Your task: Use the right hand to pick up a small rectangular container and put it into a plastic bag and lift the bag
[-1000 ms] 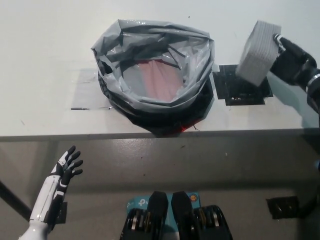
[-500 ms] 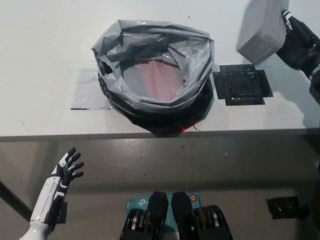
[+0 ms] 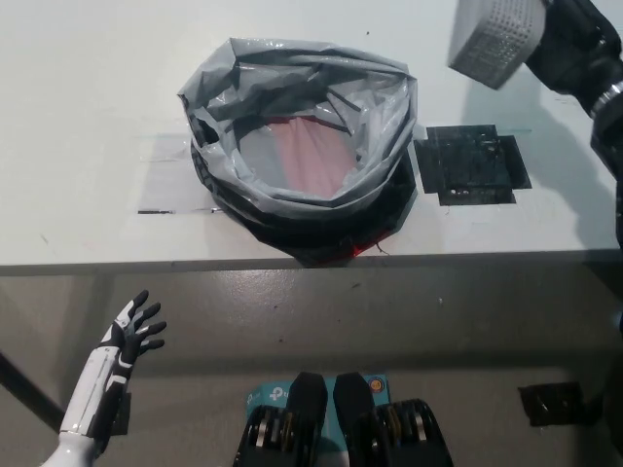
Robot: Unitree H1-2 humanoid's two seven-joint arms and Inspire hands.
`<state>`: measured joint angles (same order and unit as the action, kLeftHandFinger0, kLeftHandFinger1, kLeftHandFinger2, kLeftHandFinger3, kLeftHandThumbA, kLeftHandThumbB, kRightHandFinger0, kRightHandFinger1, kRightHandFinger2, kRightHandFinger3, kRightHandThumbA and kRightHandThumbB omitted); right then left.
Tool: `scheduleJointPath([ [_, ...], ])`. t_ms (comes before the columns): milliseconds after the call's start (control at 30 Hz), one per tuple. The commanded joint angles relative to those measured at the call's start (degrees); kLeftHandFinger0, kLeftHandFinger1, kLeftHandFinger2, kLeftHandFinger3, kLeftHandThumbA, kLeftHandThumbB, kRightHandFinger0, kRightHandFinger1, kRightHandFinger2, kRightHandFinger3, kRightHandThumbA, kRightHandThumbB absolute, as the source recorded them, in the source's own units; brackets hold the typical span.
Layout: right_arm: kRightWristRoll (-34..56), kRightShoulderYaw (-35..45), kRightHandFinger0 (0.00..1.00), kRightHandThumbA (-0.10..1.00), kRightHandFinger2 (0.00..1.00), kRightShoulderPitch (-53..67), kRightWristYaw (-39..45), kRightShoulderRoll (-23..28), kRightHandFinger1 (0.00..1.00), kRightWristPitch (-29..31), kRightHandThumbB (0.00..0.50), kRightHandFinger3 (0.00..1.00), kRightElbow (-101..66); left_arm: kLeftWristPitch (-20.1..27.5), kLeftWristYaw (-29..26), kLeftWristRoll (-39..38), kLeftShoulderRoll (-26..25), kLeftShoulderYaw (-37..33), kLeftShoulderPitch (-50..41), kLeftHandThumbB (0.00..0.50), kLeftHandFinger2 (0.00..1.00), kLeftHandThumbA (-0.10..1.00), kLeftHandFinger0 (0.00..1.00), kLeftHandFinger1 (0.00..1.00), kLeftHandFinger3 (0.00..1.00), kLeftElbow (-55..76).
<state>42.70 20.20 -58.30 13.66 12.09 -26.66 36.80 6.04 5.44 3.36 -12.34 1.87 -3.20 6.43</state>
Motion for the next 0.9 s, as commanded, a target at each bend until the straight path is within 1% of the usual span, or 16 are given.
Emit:
scheduleJointPath([
  [0,27.4,-14.4,0.0,-0.1,0.66,-13.0,-11.0,-0.5,0.2,-0.3,0.132,0.81,-15.4,4.2,1.3,0.7,-2.5,-0.2,-0.3,0.134,0.93,1.0,0.83,0.86,1.0,2.2],
  [133,28.5,-18.5,0.0,-0.1,0.62,-13.8,-13.3,-2.4,0.15,-0.3,0.124,0.65,-15.9,4.2,1.4,0.8,-2.6,-0.3,-0.3,0.133,0.91,1.0,0.82,0.85,1.0,2.3],
  [167,29.7,-19.7,0.0,-0.1,0.62,-13.9,-15.5,-3.0,0.15,-0.3,0.145,0.71,-16.1,4.5,1.6,0.7,-2.7,-0.4,-0.1,0.125,0.91,1.0,0.82,0.84,1.0,2.1],
  [200,30.2,-20.2,0.0,-0.1,0.61,-13.8,-16.6,-3.1,0.15,-0.3,0.149,0.69,-16.3,4.6,1.7,0.7,-2.8,-0.4,-0.1,0.124,0.91,1.0,0.82,0.84,1.0,2.0],
  [233,30.5,-21.4,0.0,-0.1,0.6,-14.0,-17.1,-3.7,0.13,-0.3,0.092,1.0,-16.0,4.6,1.8,0.8,-2.8,-0.5,-0.1,0.122,0.91,1.0,0.82,0.84,1.0,2.1],
  [300,30.6,-23.0,0.0,-0.1,0.6,-14.3,-15.3,-4.5,0.13,-0.3,0.091,1.0,-14.6,4.3,1.9,0.7,-2.9,-0.5,0.0,0.12,0.91,1.0,0.82,0.84,1.0,2.3],
  [333,30.4,-23.5,0.0,-0.1,0.61,-14.3,-15.1,-4.8,0.14,-0.3,0.128,1.0,-14.2,4.3,1.9,0.6,-2.9,-0.6,0.0,0.12,0.91,1.0,0.82,0.84,1.0,2.3],
  [400,30.6,-24.4,0.0,-0.1,0.6,-14.3,-15.4,-5.1,0.13,-0.3,0.128,1.0,-14.0,4.2,1.9,0.5,-2.9,-0.6,0.0,0.12,0.91,1.0,0.82,0.84,1.0,2.4],
  [433,30.1,-25.7,0.0,-0.1,0.58,-14.6,-14.3,-5.1,0.13,-0.3,0.132,0.65,-13.0,4.1,1.9,0.8,-3.0,-0.7,0.2,0.13,0.91,1.0,0.82,0.84,1.0,2.4],
  [500,31.2,-27.9,0.0,-0.1,0.6,-14.9,-14.5,-5.7,0.15,-0.3,0.107,0.68,-11.6,4.4,2.1,0.8,-3.4,-0.9,0.5,0.128,0.91,1.0,0.82,0.84,1.0,2.2],
  [533,31.4,-29.1,0.0,-0.1,0.61,-15.0,-14.3,-5.7,0.15,-0.3,0.087,0.62,-11.3,4.6,2.3,0.7,-3.6,-1.0,0.6,0.128,0.92,1.0,0.82,0.84,1.0,1.9],
  [567,31.6,-29.6,0.0,-0.1,0.64,-15.1,-14.3,-5.5,0.16,-0.3,0.081,0.63,-11.3,4.6,2.3,0.7,-3.7,-1.0,0.7,0.13,0.92,1.0,0.82,0.84,1.0,1.8],
  [600,28.2,-30.7,0.0,-0.1,0.65,-15.2,-12.5,-5.9,0.17,-0.3,0.1,0.53,-10.8,4.2,2.4,0.8,-3.8,-1.2,0.8,0.123,0.92,1.0,0.83,0.85,1.0,2.0],
  [700,25.3,-33.3,0.0,-0.1,0.63,-15.1,-10.8,-6.2,0.16,-0.3,0.124,0.54,-9.6,4.8,2.4,1.1,-4.0,-1.5,0.8,0.125,0.92,1.0,0.82,0.84,1.0,1.7],
  [833,25.7,-37.5,0.0,-0.1,0.61,-15.6,-11.8,-5.8,0.17,-0.3,0.135,0.7,-8.1,4.7,2.6,0.6,-4.3,-1.8,0.7,0.123,0.92,1.0,0.82,0.84,1.0,1.8],
  [867,25.8,-37.9,0.0,-0.1,0.63,-15.6,-11.6,-5.8,0.17,-0.3,0.141,0.78,-7.8,4.8,2.6,0.7,-4.3,-1.8,0.7,0.123,0.92,1.0,0.82,0.84,1.0,1.9],
])
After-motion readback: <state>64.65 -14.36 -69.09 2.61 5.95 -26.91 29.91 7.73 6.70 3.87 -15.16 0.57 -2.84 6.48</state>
